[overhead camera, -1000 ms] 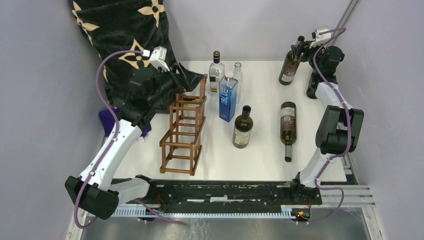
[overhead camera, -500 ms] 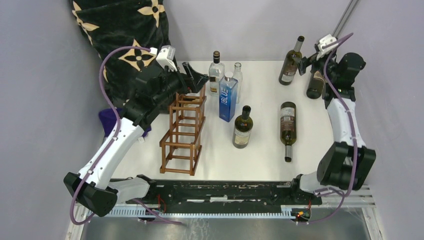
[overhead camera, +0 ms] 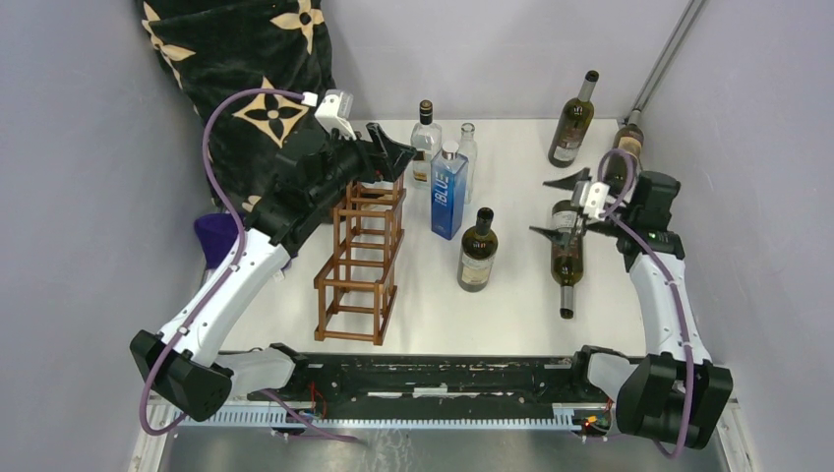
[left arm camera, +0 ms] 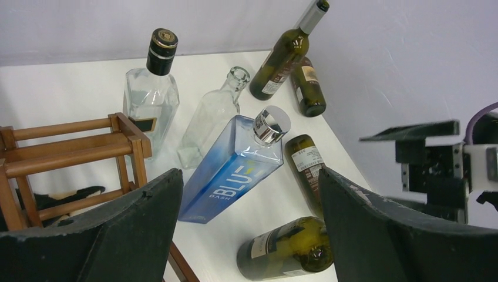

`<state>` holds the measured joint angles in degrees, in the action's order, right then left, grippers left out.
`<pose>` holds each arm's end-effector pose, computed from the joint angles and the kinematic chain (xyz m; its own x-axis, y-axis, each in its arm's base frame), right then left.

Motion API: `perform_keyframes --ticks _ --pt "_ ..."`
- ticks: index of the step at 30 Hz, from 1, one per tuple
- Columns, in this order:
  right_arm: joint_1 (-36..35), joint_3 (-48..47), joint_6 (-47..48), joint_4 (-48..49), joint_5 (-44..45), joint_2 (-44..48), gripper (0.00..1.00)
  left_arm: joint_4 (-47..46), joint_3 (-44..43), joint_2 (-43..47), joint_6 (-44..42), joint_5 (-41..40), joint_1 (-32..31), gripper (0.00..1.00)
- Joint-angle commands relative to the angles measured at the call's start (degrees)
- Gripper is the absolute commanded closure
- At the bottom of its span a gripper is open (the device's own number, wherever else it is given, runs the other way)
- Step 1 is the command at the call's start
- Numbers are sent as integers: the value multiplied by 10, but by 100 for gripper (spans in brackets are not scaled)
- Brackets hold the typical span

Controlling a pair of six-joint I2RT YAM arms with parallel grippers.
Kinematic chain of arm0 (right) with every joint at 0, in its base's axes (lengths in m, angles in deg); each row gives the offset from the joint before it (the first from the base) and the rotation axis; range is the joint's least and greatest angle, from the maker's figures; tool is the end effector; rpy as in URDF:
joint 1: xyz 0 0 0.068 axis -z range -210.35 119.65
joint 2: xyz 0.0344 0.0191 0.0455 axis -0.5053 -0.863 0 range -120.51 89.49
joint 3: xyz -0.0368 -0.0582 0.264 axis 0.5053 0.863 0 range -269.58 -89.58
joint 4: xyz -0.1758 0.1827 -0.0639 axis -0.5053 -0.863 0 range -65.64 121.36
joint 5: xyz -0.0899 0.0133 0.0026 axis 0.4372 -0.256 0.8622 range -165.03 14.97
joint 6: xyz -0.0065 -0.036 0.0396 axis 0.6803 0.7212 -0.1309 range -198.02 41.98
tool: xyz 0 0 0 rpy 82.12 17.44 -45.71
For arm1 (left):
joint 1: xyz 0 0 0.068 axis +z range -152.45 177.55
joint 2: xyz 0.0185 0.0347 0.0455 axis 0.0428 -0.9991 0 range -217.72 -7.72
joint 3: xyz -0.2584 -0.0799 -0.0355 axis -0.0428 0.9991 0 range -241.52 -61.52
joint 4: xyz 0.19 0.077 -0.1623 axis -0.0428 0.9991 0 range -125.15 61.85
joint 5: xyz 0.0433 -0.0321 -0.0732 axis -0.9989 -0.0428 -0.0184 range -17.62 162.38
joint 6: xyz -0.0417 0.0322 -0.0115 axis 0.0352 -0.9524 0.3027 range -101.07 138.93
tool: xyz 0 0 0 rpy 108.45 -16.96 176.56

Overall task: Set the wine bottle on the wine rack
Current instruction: Move the wine bottle to the center of the board.

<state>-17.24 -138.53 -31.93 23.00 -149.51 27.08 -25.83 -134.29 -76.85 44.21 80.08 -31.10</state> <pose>0.2293 -0.0183 0.3176 0.3326 -0.2754 -0.9020 -0.8230 0.3823 -0.4202 0.2394 -0.1362 0.4248 -0.3314 -0.3012 -0.8941 0.4984 0.7488 -0.4370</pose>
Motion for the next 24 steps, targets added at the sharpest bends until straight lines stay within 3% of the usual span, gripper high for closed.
perform_keyframes --ticks 1,9,15,21,24 --pt "-35 -20 302 -317 -70 -3 2 -84 18 14 -12 3 -1 10" --pt "-127 -31 367 -410 -65 -45 2 -140 47 27 24 15 -1 9" --pt "-153 -79 348 -425 -51 -88 2 -142 67 55 44 8 -1 9" --pt "-161 -119 263 -401 -31 -101 2 -132 87 80 53 -5 -1 9" --pt "-181 -111 168 -322 -8 -80 2 -120 89 85 53 -13 -1 10"
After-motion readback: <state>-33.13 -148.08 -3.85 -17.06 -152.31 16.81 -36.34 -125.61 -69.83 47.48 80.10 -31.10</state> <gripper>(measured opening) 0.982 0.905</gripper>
